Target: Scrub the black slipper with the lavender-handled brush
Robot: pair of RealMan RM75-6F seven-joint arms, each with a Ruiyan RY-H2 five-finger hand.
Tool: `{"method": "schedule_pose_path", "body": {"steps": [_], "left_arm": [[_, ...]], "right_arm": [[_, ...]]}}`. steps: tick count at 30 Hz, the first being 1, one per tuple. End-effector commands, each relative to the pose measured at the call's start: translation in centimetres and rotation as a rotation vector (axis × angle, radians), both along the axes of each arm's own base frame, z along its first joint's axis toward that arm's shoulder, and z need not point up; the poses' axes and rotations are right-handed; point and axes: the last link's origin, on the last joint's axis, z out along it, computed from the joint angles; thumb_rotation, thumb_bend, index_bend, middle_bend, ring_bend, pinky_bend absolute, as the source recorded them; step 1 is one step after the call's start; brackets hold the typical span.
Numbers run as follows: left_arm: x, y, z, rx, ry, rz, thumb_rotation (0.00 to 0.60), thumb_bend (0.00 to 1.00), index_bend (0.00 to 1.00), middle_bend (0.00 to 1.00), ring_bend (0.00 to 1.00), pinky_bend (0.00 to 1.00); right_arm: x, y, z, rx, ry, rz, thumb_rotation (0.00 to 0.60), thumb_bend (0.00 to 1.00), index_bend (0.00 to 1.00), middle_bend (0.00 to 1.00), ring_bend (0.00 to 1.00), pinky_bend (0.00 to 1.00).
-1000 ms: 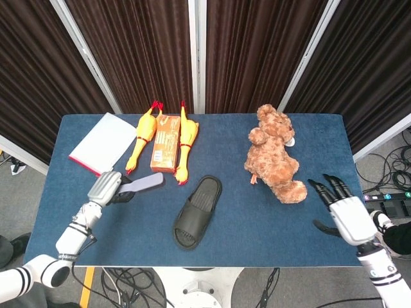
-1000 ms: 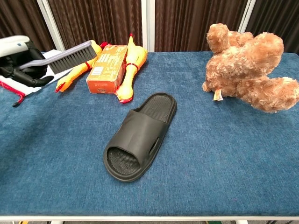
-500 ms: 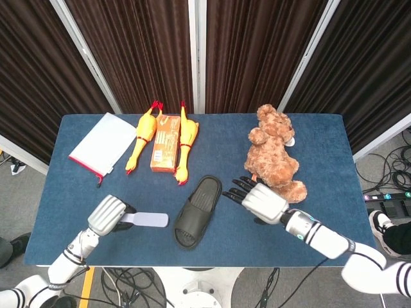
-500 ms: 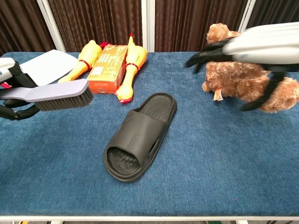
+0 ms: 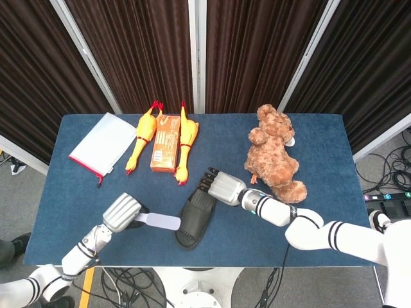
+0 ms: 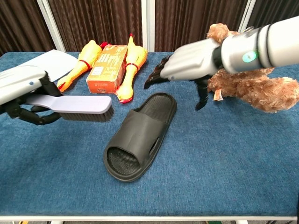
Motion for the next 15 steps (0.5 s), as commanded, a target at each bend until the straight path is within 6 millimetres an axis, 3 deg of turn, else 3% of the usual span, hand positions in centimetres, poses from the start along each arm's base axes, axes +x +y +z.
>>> {"method": "schedule_pose_path", "body": {"steps": [1, 7, 15], "left_arm": [[0.4, 0.5, -0.7, -0.006, 0.021, -0.010, 0.600, 0.48, 1.00, 1.00, 1.00, 1.00], [1.0, 1.0, -1.5, -0.008, 0.023, -0.007, 0.600, 0.48, 1.00, 1.00, 1.00, 1.00], [1.4, 1.4, -2.2, -0.015, 0.041, -0.017, 0.600, 0.48, 1.00, 1.00, 1.00, 1.00]], "right_arm": [[0.3, -0.2, -2.2, 0.008, 0.034, 0.009, 0.600, 0.02, 0.00, 0.03, 0.00, 0.00], [1.2, -1.2, -5.0, -0.011, 0.066, 0.022, 0.600, 0.02, 0.00, 0.03, 0.00, 0.00], [1.8, -2.0, -7.0, -0.029, 0.097, 0.028, 0.600, 0.02, 0.00, 0.06, 0.00, 0.00]]}}
